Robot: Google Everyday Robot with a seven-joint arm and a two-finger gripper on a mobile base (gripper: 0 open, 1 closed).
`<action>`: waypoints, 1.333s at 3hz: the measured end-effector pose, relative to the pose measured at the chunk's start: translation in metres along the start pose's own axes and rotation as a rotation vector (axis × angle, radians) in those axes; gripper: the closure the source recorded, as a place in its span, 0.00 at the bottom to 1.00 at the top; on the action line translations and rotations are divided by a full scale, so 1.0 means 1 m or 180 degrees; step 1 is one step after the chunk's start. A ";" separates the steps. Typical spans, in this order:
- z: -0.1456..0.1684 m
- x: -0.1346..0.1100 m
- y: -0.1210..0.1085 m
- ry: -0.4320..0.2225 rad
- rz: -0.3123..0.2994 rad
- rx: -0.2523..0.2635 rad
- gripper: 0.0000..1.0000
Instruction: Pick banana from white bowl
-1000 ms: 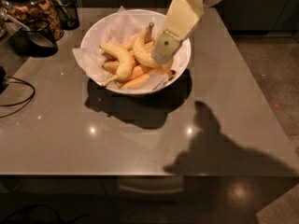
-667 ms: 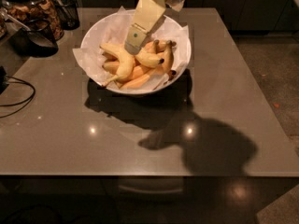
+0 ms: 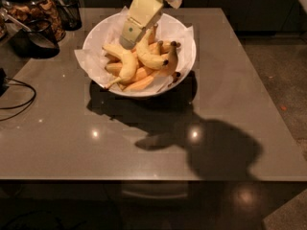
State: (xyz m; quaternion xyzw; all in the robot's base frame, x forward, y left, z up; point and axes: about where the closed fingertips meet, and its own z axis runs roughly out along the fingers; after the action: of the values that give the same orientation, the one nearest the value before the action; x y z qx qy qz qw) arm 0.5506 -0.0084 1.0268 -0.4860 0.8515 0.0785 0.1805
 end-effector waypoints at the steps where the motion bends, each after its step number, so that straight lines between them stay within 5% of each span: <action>1: 0.005 -0.012 -0.001 -0.0006 0.0051 -0.0030 0.00; 4: 0.041 -0.014 -0.025 0.0207 0.0351 0.0020 0.08</action>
Offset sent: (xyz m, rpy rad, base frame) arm 0.0106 0.0053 -0.0176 -0.0643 0.0987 -0.0588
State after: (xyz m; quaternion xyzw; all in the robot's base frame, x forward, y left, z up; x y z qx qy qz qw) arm 0.5881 0.0023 0.9958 -0.4401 0.8826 0.0698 0.1497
